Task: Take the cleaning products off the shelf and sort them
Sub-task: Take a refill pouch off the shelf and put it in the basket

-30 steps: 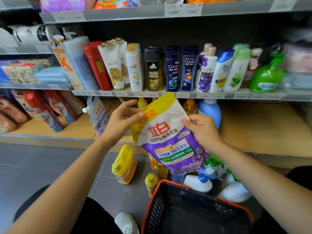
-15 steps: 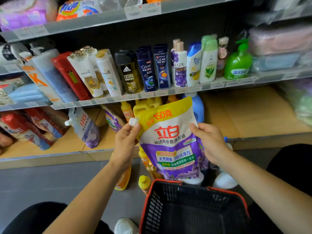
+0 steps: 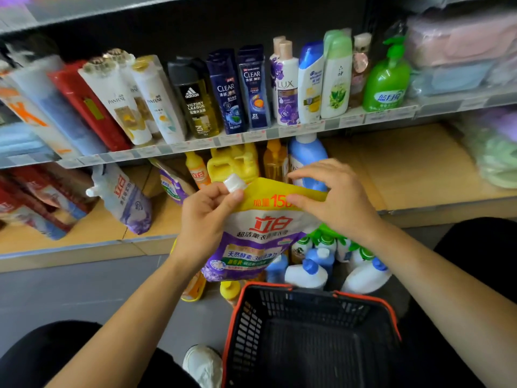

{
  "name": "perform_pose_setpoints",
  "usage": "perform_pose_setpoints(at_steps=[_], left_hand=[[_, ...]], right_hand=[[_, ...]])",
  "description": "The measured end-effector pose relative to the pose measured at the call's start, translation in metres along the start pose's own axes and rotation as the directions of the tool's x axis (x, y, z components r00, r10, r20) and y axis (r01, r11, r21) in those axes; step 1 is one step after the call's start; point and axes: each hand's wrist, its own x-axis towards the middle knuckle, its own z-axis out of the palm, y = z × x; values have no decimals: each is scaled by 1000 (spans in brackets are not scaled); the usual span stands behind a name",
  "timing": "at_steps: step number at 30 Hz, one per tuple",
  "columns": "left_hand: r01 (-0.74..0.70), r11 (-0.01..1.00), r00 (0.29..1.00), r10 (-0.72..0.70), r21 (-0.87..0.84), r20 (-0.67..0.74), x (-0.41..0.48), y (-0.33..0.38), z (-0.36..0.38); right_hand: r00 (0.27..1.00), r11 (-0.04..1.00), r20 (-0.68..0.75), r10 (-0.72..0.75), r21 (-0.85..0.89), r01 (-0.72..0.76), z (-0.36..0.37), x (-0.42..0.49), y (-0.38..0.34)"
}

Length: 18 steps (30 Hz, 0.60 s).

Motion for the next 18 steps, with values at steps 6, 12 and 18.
perform_pose_setpoints(at_steps=[6, 12, 18], left_hand=[[3, 999, 997, -7, 52, 79, -12, -4, 11], [3, 1000, 987, -8, 28, 163, -18, -4, 18], [-101, 990, 953, 70, 93, 296, -15, -5, 11]], right_hand=[[951, 994, 300, 71, 63, -94, 10, -3, -19], [948, 958, 317, 37, 259, -124, 1, -5, -17], [966, 920, 257, -38, 387, -66, 2, -13, -16]])
